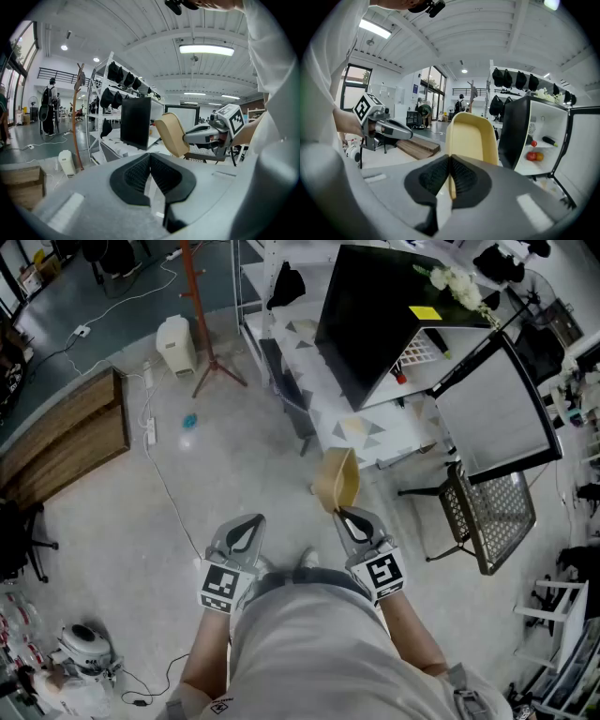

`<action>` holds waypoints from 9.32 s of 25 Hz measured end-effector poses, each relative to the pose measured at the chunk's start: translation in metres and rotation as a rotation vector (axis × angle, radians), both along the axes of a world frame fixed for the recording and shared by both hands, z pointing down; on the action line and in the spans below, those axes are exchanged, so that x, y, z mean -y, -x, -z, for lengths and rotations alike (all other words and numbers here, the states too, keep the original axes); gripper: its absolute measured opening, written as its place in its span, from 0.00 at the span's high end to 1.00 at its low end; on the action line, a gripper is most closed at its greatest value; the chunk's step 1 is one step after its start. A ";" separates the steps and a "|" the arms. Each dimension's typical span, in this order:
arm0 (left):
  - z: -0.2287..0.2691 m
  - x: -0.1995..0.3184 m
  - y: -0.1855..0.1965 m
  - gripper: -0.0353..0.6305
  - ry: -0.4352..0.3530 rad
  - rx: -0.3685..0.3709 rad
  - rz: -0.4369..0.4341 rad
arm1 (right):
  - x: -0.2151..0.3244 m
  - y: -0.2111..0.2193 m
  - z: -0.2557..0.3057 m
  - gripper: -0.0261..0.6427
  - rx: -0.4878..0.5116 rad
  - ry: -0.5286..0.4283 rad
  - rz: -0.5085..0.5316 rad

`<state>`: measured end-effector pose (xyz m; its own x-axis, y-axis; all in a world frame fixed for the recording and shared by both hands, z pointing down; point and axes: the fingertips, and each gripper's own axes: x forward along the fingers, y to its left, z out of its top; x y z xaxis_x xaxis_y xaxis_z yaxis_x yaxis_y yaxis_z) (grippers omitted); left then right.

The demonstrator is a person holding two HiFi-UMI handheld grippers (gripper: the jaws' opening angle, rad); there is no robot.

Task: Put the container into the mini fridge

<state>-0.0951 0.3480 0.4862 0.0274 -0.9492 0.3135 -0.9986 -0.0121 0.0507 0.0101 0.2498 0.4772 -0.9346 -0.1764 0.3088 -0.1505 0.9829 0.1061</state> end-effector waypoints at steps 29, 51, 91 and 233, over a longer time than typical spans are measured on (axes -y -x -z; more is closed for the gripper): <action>0.000 0.113 -0.087 0.93 0.063 0.054 0.032 | 0.106 -0.068 0.005 0.94 0.080 -0.033 0.054; -0.006 0.257 0.082 0.93 0.054 0.019 -0.219 | 0.219 0.086 0.000 0.94 0.000 -0.021 -0.158; -0.031 0.375 0.007 0.93 0.139 0.037 -0.819 | 0.314 -0.043 -0.034 0.94 -0.077 0.021 -0.788; -0.015 0.430 -0.033 0.93 0.069 -0.005 -0.855 | 0.339 -0.056 0.008 0.96 -0.118 -0.104 -0.771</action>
